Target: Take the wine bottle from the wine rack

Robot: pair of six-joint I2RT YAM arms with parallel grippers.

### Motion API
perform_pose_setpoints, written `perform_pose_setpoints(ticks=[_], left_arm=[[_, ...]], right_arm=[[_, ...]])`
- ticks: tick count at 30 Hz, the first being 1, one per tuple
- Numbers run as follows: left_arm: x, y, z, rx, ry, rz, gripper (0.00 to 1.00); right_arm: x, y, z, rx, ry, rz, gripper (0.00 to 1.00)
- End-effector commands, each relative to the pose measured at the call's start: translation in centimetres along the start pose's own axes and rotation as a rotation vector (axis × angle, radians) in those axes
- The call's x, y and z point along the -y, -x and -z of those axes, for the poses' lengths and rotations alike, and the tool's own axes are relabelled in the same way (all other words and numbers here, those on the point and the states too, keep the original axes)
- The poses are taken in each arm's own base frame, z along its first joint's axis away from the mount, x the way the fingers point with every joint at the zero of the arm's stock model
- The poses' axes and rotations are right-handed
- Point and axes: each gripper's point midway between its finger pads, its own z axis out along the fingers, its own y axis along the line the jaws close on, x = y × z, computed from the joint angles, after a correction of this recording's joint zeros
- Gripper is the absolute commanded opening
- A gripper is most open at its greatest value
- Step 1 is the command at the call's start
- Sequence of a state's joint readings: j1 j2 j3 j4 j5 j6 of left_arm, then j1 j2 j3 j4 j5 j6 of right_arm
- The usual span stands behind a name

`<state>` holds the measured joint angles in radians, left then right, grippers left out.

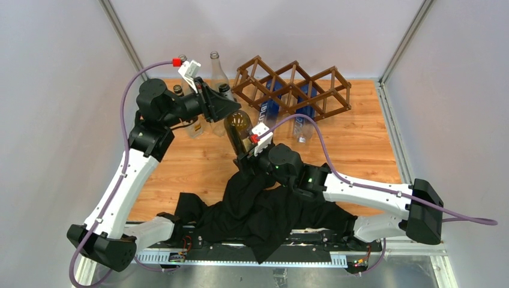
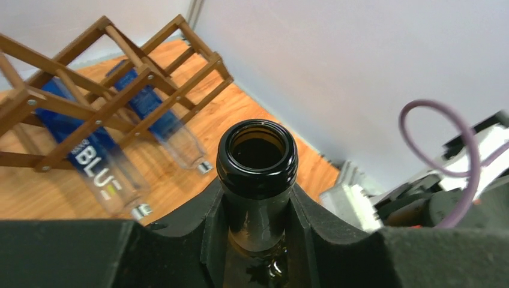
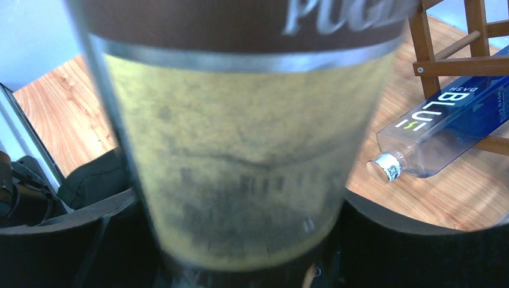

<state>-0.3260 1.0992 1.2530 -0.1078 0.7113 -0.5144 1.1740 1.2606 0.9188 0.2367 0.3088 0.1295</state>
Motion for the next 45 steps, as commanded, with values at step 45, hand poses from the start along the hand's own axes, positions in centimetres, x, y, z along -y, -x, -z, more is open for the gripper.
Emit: perform_pose_setpoints(ticks=[45], left_arm=[[-35.4,7.9,17.0,0.174,0.844,-0.551,0.0]], right_arm=[[8.6,-1.1,12.0,-0.188,-0.307,-0.349,0.96]])
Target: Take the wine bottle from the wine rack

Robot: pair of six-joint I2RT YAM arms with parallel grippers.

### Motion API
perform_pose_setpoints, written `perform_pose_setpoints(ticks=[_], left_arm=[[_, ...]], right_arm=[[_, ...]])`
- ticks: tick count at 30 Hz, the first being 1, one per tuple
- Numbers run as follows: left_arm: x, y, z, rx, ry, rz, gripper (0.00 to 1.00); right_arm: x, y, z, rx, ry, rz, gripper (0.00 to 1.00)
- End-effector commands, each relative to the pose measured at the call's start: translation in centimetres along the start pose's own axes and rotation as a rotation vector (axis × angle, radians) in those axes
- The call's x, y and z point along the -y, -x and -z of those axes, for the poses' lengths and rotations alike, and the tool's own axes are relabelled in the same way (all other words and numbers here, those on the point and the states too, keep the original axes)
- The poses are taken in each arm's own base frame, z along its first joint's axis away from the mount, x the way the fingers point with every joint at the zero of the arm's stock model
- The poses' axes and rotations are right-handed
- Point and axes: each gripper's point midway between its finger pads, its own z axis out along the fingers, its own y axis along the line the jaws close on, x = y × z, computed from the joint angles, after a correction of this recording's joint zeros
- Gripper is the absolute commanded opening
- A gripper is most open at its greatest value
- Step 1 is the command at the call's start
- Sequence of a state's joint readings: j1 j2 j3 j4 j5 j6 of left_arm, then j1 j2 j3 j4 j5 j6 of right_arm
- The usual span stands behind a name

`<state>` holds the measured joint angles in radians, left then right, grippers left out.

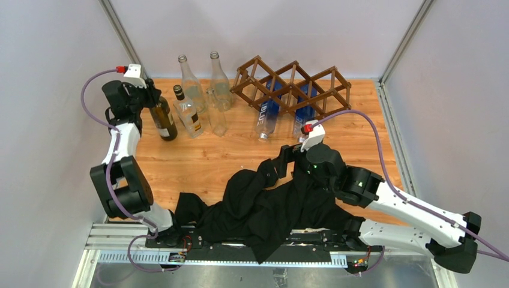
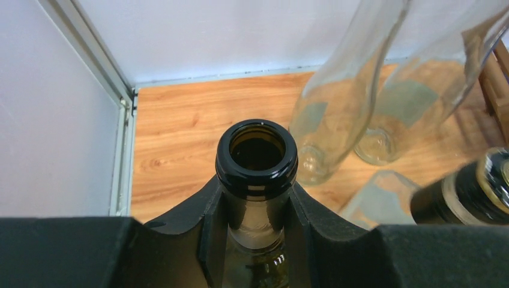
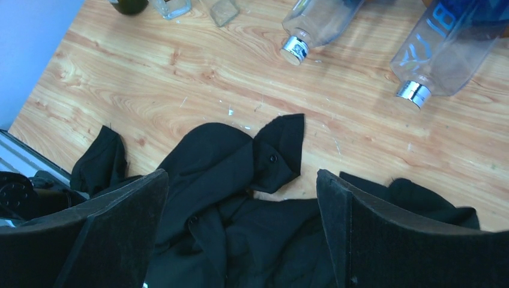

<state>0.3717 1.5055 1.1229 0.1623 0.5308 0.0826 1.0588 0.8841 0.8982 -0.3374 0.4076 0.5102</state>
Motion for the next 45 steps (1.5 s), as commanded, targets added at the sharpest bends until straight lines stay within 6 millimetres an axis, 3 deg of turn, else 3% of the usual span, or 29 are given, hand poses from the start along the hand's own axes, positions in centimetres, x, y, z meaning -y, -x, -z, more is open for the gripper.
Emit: perform_pose_setpoints(ticks=[1,5,11,14,16,23,26,30,34,39,45], left_arm=[[-1.0,7.9,-1.4,0.249,-0.019,-0.087,0.0],[-1.6,8.4,-3.2,0.283,-0.038,-0.072,0.0],[-2.6,8.1,-5.1,0.296,-0.039,-0.048,0.0],[-2.6,7.8,-5.8,0.29,-0.045,-0.036,0.0],[-2.3,7.6,-6.1,0.286,-0.05,-0.041,0.05],[-1.0,7.0,-6.2,0.275,-0.075,-0.042,0.32],[-0.7,6.9,-5.9,0.273,-0.077,-0.044,0.54],[-0.6,7.4,-5.0,0.269,-0.064,-0.081,0.71],[-1.4,8.3,-3.7,0.207,0.0,-0.117,0.96],[-2.0,8.9,-0.8,0.131,0.034,-0.13,1.0],[-0.7,6.3,2.8,-0.124,-0.014,-0.099,1.0]], right_arm=[[1.0,0.9,1.9,-0.043,-0.048,-0.021,0.96],[0.9,0.4,2.4,-0.107,-0.054,-0.017,0.97],[2.1,-2.6,3.3,-0.302,-0.13,-0.013,0.98],[2.7,-3.2,2.9,-0.348,-0.156,-0.033,0.98],[3.4,-3.2,1.8,-0.343,-0.184,-0.049,0.98],[5.3,-2.5,-5.0,-0.243,-0.197,-0.127,1.0],[6.0,-1.9,-8.7,-0.202,-0.193,-0.177,1.0],[6.1,0.6,-13.4,-0.147,-0.179,-0.19,1.0],[7.1,1.5,-18.2,-0.146,-0.208,-0.184,1.0],[8.9,0.9,-22.6,-0.167,-0.24,-0.184,1.0],[11.6,-0.3,-25.5,-0.171,-0.279,-0.212,1.0]])
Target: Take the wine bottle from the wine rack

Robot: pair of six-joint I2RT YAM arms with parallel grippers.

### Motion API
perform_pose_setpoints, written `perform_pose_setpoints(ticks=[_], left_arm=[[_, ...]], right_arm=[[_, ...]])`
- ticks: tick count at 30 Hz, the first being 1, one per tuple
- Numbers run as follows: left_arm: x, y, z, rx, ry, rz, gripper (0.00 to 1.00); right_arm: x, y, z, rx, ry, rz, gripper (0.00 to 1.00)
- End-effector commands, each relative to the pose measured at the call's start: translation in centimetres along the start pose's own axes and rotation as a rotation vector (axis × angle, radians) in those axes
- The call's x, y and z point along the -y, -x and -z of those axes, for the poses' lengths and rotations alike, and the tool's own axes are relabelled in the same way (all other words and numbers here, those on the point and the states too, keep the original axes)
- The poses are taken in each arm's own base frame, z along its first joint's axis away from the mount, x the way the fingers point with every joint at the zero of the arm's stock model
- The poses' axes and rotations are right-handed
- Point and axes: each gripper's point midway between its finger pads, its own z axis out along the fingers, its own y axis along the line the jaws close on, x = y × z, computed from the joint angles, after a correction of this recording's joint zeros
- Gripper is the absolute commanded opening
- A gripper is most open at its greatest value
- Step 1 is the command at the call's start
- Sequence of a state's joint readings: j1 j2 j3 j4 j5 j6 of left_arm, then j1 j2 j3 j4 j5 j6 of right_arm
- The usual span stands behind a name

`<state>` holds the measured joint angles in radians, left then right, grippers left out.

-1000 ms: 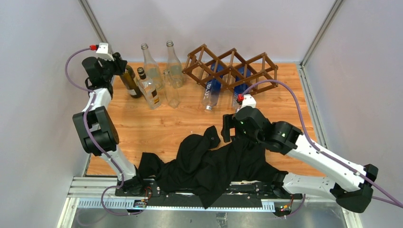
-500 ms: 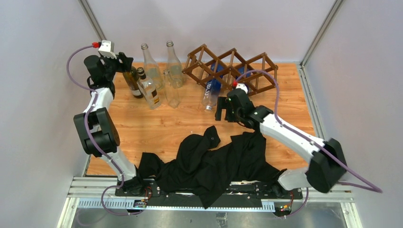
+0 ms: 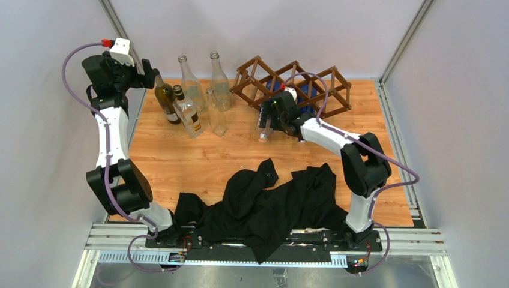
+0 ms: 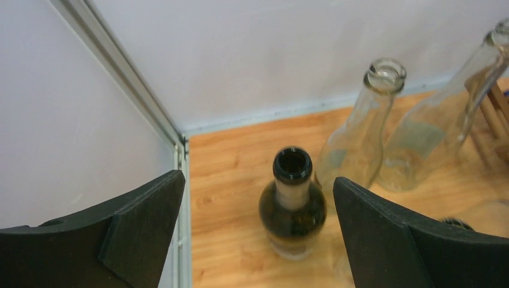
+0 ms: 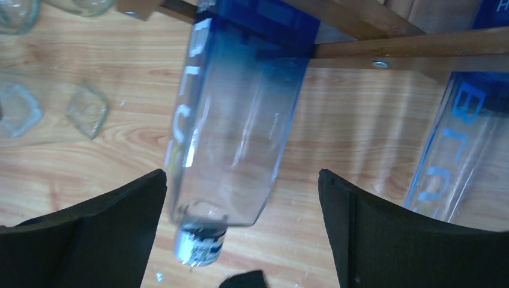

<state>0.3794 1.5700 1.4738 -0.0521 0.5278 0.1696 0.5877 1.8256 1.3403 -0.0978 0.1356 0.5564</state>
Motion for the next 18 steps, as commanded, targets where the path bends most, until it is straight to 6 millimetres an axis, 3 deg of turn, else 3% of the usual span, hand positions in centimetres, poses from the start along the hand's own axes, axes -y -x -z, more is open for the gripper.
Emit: perform_pose_setpoints(ticks=[1,13,18], left_arm=[[1.9,-2.6,3.8,-0.21,-0.059,0.032,1.0],[9.5,-4.4,12.5,-0.346,-0.27,0.031,1.0],[11.2,-4.6,14.3,-0.343,-0.312,0.032,1.0]], right_arm=[[0.7,1.3,-1.8,0.038,0.001,-0.018,1.0],[0.0,1.2,-5.0,0.07,0.033,-0.066,0.96],[-0.3,1.1,-4.6,0.098,0.067,-0.13,0.81]])
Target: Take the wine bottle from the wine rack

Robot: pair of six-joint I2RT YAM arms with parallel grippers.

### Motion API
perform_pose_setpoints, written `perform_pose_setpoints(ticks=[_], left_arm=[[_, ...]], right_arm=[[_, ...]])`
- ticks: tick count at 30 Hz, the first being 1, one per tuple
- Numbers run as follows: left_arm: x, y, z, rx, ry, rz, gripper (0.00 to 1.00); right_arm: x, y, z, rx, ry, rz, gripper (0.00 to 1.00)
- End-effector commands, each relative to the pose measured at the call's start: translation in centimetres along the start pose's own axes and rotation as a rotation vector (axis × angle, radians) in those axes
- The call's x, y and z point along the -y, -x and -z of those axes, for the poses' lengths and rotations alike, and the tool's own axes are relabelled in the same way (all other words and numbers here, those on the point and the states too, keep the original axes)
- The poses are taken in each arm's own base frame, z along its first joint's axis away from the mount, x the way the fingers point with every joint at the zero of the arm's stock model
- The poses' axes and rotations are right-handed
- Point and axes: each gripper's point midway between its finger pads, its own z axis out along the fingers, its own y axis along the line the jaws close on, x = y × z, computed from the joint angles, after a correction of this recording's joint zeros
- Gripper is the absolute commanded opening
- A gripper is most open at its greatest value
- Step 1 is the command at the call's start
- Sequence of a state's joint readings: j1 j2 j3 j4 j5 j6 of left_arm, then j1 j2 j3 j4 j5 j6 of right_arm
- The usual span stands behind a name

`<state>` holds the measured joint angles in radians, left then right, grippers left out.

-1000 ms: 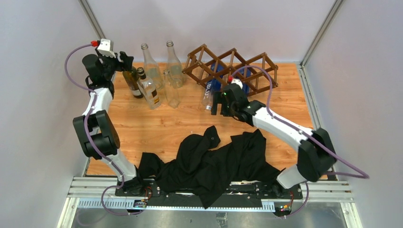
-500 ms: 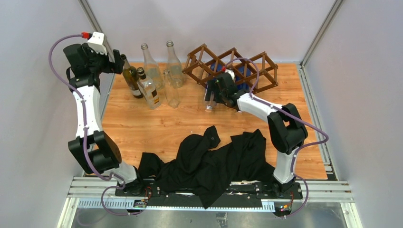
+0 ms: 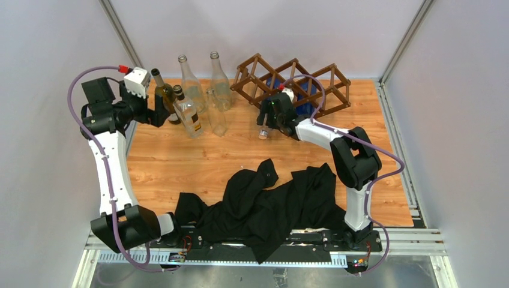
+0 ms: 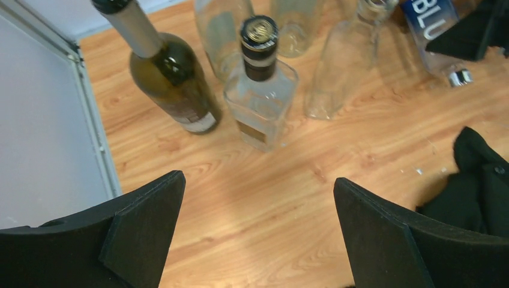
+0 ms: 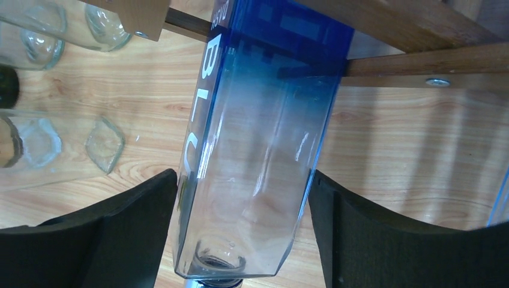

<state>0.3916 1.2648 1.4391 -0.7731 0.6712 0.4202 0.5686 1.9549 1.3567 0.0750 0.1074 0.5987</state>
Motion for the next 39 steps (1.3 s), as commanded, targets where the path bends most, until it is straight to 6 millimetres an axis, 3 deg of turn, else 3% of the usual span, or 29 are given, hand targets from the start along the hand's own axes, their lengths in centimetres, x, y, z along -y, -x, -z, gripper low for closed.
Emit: perform_pose_setpoints(ticks=[1,9,12,14,23,32,39], left_arm=[[2.5,-1.8,1.0,-0.036,-0.08,0.016,1.0],[3.8,-2.4,1.6,-0.045,-0.119,0.011,1.0],[4.3,-2.4,1.8,-0.032,-0.136,-0.009,1.0],[4.5,-2.4,1.8,-0.03,-0.142,-0.01,1.0],[4.6,-2.8,1.8,-0.032,-0.148,-0.014,1.0],[5.0,-2.4,1.8,-0.015,-0.168,-0.02,1.0],[5.4,-1.7,1.9,0.007,-0.193,-0.013,1.0]], right_arm=[[-0.1,1.2,0.0,0.066,0.033,-0.079,0.76],[-1.0,1.7,2.2,0.106,0.078,-0.091,0.34],[-1.5,1.9,3.1,0.12,0.089,-0.084,0.09],[-1.8,1.6,3.4,0.119,0.095,-0.082,0.01],[-3.3,0.7,5.8,0.125,0.144,-0.065,0.0],[-4.6,-1.5,12.0,0.13,0.234,-0.03,0.0],[-3.4,-3.1,15.7,0.111,0.244,-0.067,0.0]])
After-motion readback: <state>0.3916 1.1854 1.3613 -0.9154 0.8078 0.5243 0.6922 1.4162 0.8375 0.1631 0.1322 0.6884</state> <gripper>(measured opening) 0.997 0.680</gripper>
